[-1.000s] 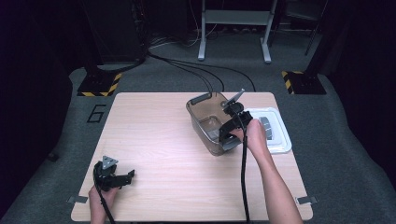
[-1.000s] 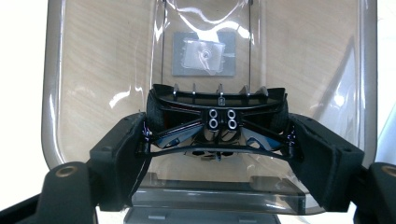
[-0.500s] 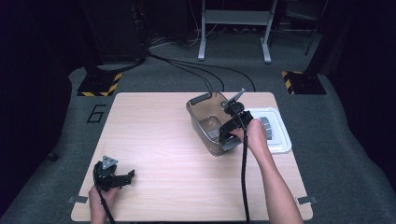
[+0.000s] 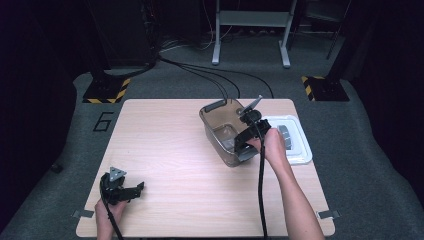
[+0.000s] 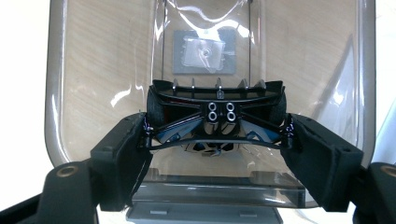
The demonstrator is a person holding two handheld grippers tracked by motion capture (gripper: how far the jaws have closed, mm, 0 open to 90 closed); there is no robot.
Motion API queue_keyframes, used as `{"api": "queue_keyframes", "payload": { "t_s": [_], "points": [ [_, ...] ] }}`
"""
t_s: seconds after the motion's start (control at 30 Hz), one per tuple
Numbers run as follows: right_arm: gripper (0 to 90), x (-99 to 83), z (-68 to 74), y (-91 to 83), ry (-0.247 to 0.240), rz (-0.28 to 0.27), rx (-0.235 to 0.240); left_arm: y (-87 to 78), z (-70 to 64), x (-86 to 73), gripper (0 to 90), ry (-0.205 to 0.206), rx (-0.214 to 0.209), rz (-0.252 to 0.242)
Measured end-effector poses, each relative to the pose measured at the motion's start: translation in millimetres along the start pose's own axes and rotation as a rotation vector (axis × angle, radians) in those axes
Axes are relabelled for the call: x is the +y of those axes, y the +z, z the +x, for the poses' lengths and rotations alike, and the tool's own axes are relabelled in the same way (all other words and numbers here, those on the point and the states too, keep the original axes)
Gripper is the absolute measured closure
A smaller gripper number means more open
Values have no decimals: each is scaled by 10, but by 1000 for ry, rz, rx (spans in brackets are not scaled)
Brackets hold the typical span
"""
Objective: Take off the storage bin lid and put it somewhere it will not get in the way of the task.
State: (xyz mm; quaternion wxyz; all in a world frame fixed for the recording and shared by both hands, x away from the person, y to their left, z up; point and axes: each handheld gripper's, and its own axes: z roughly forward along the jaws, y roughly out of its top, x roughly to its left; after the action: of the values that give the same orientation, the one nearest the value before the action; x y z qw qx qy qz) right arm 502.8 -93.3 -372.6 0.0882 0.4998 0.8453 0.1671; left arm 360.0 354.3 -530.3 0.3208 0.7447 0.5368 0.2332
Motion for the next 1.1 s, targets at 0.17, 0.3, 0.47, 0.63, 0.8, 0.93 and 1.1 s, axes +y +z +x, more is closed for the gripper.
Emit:
{"api": "queue_keyframes", "payload": {
  "t_s": [0.17, 0.3, 0.47, 0.63, 0.8, 0.93, 1.1],
  "points": [
    [233, -2, 10, 1, 1, -2, -2, 0, 0, 0, 86, 0, 0, 0],
    [232, -4, 4, 0, -2, -6, -3, 0, 0, 0, 87, 0, 0, 0],
    [207, -17, 0, -11, -8, -14, 11, 0, 1, 0, 87, 0, 0, 0],
    [172, -36, 13, -49, -7, -16, 18, 0, 0, 0, 86, 0, 0, 0],
    [135, -81, -7, -125, -18, -46, 33, 0, 1, 0, 87, -1, 0, 0],
    [84, -147, -42, -225, -17, -82, 40, 0, 1, 0, 86, -1, -1, 0],
    [30, -235, -124, -345, -11, -118, 37, 1, 1, 0, 87, -1, -1, 0]
  ]
}}
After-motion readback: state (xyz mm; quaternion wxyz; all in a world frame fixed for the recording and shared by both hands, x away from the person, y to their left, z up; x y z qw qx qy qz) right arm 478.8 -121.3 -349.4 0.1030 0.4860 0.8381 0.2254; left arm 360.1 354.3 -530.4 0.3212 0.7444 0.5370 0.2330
